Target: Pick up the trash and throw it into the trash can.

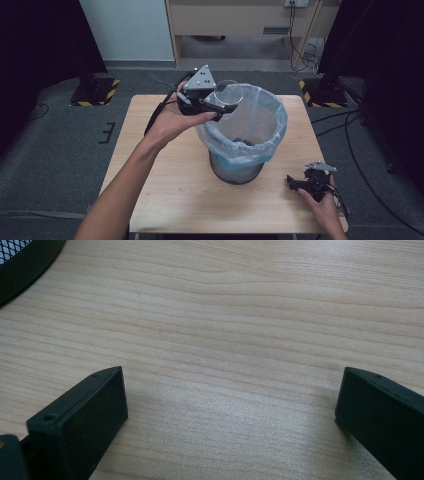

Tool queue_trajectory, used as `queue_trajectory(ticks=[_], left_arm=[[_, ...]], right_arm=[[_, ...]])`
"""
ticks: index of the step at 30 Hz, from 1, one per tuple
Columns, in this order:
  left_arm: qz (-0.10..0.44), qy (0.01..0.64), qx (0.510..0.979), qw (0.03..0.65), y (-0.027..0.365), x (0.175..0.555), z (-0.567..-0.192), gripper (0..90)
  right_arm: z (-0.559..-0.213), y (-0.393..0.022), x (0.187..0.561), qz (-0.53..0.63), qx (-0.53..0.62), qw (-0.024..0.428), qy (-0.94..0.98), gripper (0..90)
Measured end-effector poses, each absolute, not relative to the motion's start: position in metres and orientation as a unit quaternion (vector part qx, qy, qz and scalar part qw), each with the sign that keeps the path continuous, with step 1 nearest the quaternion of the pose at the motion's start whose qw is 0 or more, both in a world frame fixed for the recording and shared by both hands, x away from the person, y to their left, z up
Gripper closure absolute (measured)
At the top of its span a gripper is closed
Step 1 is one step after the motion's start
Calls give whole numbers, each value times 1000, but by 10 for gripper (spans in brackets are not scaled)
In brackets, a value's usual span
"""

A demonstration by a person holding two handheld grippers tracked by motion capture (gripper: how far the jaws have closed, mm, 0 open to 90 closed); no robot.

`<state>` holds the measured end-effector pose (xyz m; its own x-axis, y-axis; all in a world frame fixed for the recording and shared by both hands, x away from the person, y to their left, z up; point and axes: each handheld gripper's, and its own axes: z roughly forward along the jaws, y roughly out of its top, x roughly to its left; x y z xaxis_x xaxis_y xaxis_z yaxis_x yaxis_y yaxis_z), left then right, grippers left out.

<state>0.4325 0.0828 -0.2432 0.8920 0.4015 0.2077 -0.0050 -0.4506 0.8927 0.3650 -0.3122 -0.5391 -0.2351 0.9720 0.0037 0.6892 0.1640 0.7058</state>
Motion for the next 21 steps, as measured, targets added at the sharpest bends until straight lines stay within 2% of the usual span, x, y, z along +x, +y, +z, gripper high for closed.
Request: queue_trajectory(ticks=[17,20,21], left_arm=[[187,126,839,496,68,444,-259,297],[189,133,836,498,64,445,-260,253],[189,135,836,497,63,445,-260,165]], right_arm=[[-539,-313,365,301,570,235,727,3],[-539,-313,365,301,570,235,727,4],[-539,-313,365,301,570,235,727,4]])
